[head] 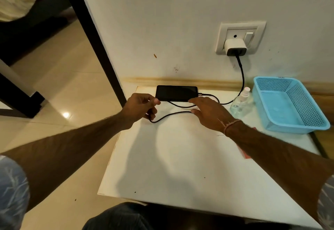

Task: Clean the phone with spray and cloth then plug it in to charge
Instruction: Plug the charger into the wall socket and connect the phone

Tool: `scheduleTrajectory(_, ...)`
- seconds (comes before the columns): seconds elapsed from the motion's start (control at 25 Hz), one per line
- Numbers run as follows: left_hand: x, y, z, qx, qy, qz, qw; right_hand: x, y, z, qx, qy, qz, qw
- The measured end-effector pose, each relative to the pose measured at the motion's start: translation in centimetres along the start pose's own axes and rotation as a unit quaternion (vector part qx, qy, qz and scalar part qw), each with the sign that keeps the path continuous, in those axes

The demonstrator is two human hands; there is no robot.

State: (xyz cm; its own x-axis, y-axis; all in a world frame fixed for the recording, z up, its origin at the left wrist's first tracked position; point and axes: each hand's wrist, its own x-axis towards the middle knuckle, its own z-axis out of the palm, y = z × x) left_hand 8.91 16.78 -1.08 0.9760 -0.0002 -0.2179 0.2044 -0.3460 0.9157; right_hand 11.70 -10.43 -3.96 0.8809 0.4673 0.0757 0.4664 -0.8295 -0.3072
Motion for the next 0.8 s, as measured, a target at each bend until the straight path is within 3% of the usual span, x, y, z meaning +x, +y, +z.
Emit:
scheduleTrajectory(0.16, 1.9, -0.5, 0.4, 0.043, 0.12, -0.082, 0.988, -0.6, -0.3, 1.0, -0.083, -0.044, -0.043, 0.995)
scheduleTrajectory(0.24, 2.7, -1.0, 0.6, 0.144, 0.142, -0.071, 0.977, -0.5, -0.5, 1.6, -0.123, -0.064, -0.054, 0.989)
scheduleTrajectory(0.36, 2.4, -2.3, 1.6, 0.38, 0.113, 0.032, 0.917, -0.4, -0.5, 1.9, -0.158, -0.072, -0.054, 0.983)
scheduleTrajectory(0.44, 1.3, -3.5, 2.5, 0.471, 0.064, 0.13, 0.87, -0.4, -0.7, 2.1, -0.176, -0.064, -0.051, 0.981)
scheduleTrajectory(0.56, -0.2, -6.0, 3.3, 0.538, -0.042, 0.136, 0.831, -0.4, -1.1, 2.8, -0.182, -0.017, -0.014, 0.983)
scheduleTrajectory(0.64, -0.5, -7.3, 3.3, 0.54, -0.051, 0.119, 0.832, -0.2, -1.4, 3.2, -0.159, 0.02, 0.02, 0.987)
scheduleTrajectory(0.8, 0.8, -6.8, 3.5, 0.487, -0.018, 0.089, 0.869, 1.5, -1.4, 3.3, -0.079, 0.056, 0.065, 0.993)
